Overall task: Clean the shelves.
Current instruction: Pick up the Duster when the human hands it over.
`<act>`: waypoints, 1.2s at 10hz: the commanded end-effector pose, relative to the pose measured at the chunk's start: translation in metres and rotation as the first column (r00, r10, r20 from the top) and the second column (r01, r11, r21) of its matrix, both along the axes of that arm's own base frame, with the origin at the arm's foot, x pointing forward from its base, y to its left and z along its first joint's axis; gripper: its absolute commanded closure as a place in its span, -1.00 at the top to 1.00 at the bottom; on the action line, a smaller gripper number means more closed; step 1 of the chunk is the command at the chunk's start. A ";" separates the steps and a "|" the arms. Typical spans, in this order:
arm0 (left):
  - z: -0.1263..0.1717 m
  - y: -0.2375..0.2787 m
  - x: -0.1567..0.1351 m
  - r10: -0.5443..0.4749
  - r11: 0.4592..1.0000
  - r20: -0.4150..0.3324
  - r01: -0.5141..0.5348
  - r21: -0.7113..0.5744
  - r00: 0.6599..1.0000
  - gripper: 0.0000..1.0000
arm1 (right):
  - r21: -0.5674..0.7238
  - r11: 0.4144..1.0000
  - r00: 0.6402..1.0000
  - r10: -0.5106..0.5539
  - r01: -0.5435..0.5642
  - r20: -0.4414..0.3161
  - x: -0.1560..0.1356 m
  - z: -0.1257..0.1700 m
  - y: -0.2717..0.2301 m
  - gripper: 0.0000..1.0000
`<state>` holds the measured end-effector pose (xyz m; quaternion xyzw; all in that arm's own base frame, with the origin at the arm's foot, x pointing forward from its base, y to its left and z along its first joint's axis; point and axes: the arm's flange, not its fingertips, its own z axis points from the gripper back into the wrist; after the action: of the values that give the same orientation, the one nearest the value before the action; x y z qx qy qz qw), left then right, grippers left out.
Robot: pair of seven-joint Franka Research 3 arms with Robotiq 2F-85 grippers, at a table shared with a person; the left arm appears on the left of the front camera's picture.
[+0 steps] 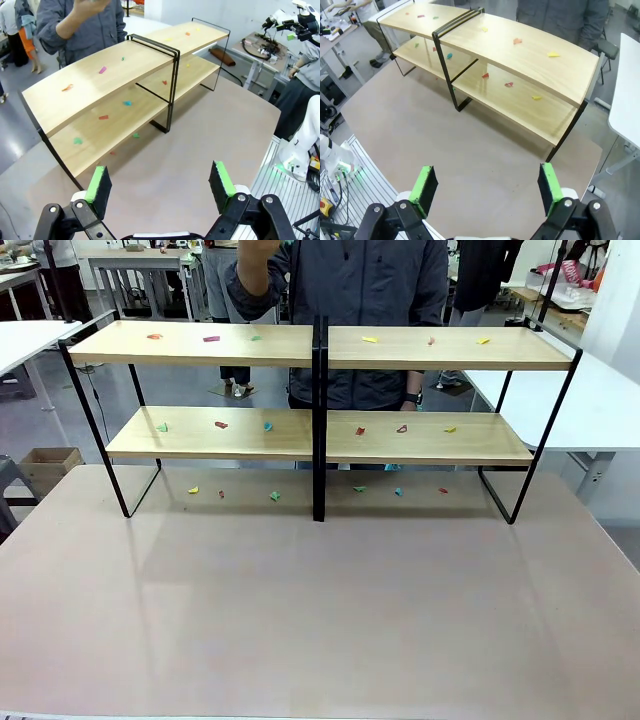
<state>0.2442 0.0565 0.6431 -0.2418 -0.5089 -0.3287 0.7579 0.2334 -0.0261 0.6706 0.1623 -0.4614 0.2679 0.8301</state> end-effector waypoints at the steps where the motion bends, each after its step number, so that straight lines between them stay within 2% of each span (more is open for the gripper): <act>1: 0.001 -0.002 0.000 -0.019 1.000 0.015 0.019 -0.012 1.000 1.00 | 0.014 0.998 0.998 0.055 -0.056 0.038 0.007 0.006 -0.007 1.00; 6: 0.001 -0.002 0.000 -0.019 1.000 0.015 0.019 -0.012 1.000 1.00 | 0.044 0.999 0.998 0.025 -0.028 0.061 0.005 0.006 -0.013 1.00; 8: 0.001 -0.002 0.000 -0.019 1.000 0.015 0.019 -0.012 1.000 1.00 | 0.017 1.000 1.000 0.005 -0.005 0.028 0.001 0.008 -0.008 1.00; 12: 0.001 -0.002 0.000 -0.019 1.000 0.015 0.019 -0.012 1.000 1.00 | 0.017 1.000 1.000 0.005 -0.005 0.028 0.001 0.008 -0.008 1.00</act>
<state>0.2442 0.0564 0.6431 -0.2420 -0.5089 -0.3288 0.7579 0.2342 -0.0348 0.6782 0.1661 -0.4754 0.2666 0.8218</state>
